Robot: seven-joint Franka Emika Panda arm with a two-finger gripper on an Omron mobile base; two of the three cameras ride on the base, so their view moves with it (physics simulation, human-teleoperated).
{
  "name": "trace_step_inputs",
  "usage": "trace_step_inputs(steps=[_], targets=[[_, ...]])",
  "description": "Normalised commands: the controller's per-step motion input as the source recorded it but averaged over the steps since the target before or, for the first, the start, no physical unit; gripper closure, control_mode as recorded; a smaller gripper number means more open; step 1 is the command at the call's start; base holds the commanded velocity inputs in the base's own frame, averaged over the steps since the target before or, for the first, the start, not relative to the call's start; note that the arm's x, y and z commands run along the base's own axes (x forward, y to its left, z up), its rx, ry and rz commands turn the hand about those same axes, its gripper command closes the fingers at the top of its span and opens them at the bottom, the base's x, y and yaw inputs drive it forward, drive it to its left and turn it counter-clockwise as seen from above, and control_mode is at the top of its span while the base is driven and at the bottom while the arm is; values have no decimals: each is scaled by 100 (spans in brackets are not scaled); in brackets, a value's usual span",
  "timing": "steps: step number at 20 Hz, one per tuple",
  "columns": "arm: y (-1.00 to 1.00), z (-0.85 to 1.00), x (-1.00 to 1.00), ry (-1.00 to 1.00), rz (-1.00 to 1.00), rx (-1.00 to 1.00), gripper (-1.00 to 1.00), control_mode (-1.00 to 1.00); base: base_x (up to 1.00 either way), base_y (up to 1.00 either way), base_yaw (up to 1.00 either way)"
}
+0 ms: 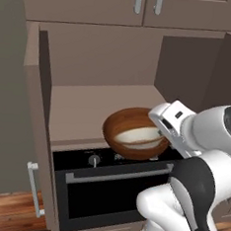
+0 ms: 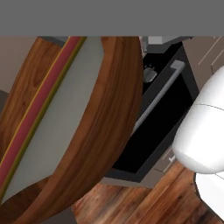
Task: Pick up the bowls on the counter and stack them on top of one another in the open cabinet. Place the smaller bowl on top of the larger bowl.
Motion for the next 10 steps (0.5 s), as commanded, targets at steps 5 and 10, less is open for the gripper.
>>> trace_step_inputs(steps=[5,10], targets=[[-1,0,2,-2,1,1,100,-100,0,0,0],[0,0,39,0,0,0,100,-100,0,0,0]])
